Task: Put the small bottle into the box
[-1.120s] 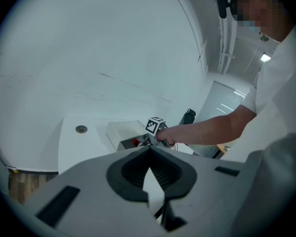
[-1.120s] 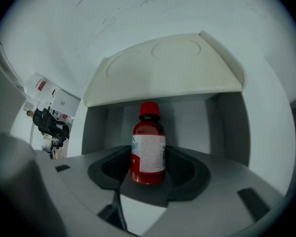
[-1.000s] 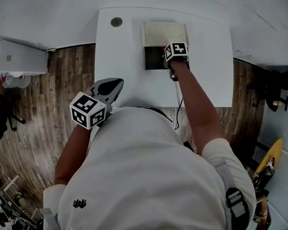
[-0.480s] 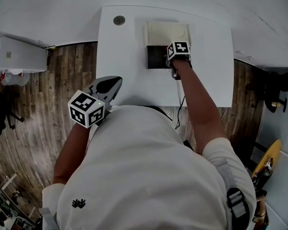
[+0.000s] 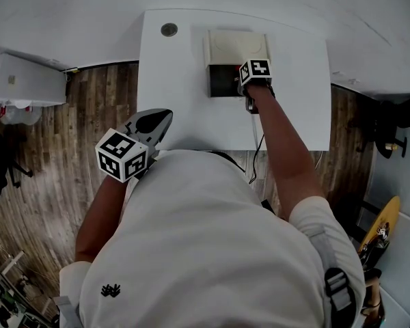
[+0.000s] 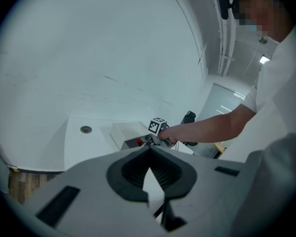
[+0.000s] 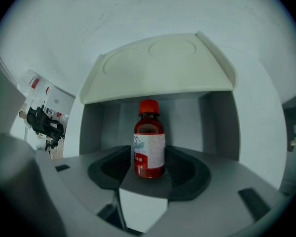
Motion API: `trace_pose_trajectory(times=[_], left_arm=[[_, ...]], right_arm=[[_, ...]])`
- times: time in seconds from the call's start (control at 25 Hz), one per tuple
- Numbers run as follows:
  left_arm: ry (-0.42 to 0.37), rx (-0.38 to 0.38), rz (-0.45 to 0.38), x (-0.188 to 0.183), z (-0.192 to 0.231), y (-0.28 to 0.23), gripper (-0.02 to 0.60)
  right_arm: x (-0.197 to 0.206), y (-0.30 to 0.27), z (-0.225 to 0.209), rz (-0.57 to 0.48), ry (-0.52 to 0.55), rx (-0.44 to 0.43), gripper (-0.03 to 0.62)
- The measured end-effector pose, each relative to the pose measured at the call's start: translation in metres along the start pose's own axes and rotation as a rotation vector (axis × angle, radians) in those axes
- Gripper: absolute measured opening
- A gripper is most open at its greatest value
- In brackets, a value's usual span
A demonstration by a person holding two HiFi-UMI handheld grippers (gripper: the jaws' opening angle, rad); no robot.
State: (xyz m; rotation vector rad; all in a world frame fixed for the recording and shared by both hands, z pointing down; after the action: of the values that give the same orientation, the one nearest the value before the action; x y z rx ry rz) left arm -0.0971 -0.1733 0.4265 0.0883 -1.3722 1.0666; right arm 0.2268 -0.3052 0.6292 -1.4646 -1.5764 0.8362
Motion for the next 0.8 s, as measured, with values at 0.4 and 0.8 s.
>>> trace_pose_trajectory(times=[0.4,0.8], left_arm=[[-0.001,0.015,0.004,0.005,0.0,0.006,0.005],[-0.007,0.033,0.006,0.013,0.002,0.016,0.005]], right_arm=[[0.003,0.013,-0.003,-0.06,-0.02,0.006,0.241],[0.017,0.032,-0.006,-0.155,-0.035,0.022,0.241]])
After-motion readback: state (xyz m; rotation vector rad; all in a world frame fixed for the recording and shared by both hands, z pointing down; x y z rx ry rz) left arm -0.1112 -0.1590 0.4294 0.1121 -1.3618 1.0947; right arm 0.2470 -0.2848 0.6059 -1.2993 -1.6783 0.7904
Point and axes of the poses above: the fingertips, and each gripper's own axes: y backward along the fingers, z to its left, x out of its underside, the point moved 8 cm from there along y, backward along the fingers, and after that the axes turned 12 degrees about -x, right-handed, at the moved point
